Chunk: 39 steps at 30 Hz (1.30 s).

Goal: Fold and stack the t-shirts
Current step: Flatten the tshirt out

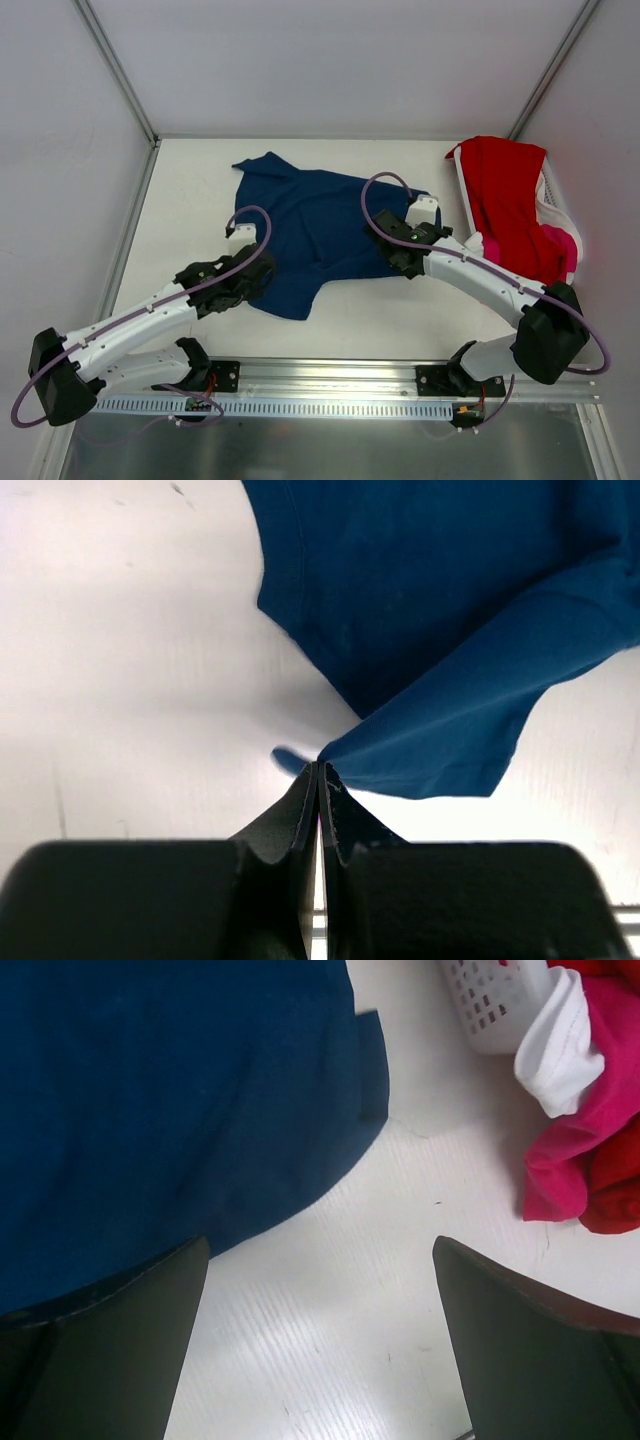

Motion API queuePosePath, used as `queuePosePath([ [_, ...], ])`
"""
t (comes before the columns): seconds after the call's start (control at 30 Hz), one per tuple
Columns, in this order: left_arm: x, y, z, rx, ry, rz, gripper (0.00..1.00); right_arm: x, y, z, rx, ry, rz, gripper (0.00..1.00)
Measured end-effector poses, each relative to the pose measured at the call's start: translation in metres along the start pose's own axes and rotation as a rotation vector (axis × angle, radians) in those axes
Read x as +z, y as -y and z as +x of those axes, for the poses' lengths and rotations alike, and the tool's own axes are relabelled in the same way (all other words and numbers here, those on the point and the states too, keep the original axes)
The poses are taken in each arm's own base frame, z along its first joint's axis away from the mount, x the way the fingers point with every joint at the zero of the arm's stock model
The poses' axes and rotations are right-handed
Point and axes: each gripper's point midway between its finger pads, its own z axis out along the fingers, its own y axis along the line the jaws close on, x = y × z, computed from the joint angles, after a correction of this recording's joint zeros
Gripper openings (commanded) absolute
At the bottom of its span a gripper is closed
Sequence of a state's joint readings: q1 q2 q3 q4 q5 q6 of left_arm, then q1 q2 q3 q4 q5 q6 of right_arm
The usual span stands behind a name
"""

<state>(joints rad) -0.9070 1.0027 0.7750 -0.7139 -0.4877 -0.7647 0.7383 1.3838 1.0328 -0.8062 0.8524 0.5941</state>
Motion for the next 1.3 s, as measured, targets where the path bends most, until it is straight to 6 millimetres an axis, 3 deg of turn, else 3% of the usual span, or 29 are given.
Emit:
queuePosePath([
  [0.13, -0.002, -0.017, -0.009, 0.001, 0.031, -0.034, 0.00, -0.012, -0.010, 0.004, -0.030, 0.002, -0.030, 1.00],
  [0.23, 0.001, -0.025, -0.008, 0.015, 0.023, -0.072, 0.00, -0.017, -0.012, 0.018, -0.053, -0.012, -0.055, 1.00],
  [0.43, 0.003, -0.049, -0.018, -0.047, 0.048, -0.159, 0.00, -0.011, 0.009, 0.086, -0.095, -0.165, -0.115, 0.99],
  [0.57, -0.008, -0.072, -0.030, -0.138, 0.116, -0.214, 0.00, -0.008, -0.003, 0.127, -0.032, -0.307, -0.271, 0.99],
  [0.63, -0.018, -0.080, -0.037, -0.188, 0.165, -0.213, 0.00, -0.005, -0.007, 0.135, 0.002, -0.356, -0.311, 0.99],
  [0.73, -0.027, -0.086, -0.043, -0.232, 0.216, -0.204, 0.00, 0.001, -0.020, 0.133, 0.053, -0.399, -0.373, 1.00],
  [0.93, -0.026, -0.089, -0.037, -0.229, 0.200, -0.215, 0.00, 0.017, -0.037, 0.123, 0.110, -0.442, -0.428, 0.99],
  [1.1, -0.027, -0.090, -0.036, -0.235, 0.199, -0.216, 0.00, 0.033, -0.033, 0.110, 0.191, -0.442, -0.411, 0.99],
  [1.3, -0.022, -0.089, -0.033, -0.231, 0.181, -0.232, 0.00, 0.051, -0.010, 0.102, 0.289, -0.400, -0.341, 0.99],
])
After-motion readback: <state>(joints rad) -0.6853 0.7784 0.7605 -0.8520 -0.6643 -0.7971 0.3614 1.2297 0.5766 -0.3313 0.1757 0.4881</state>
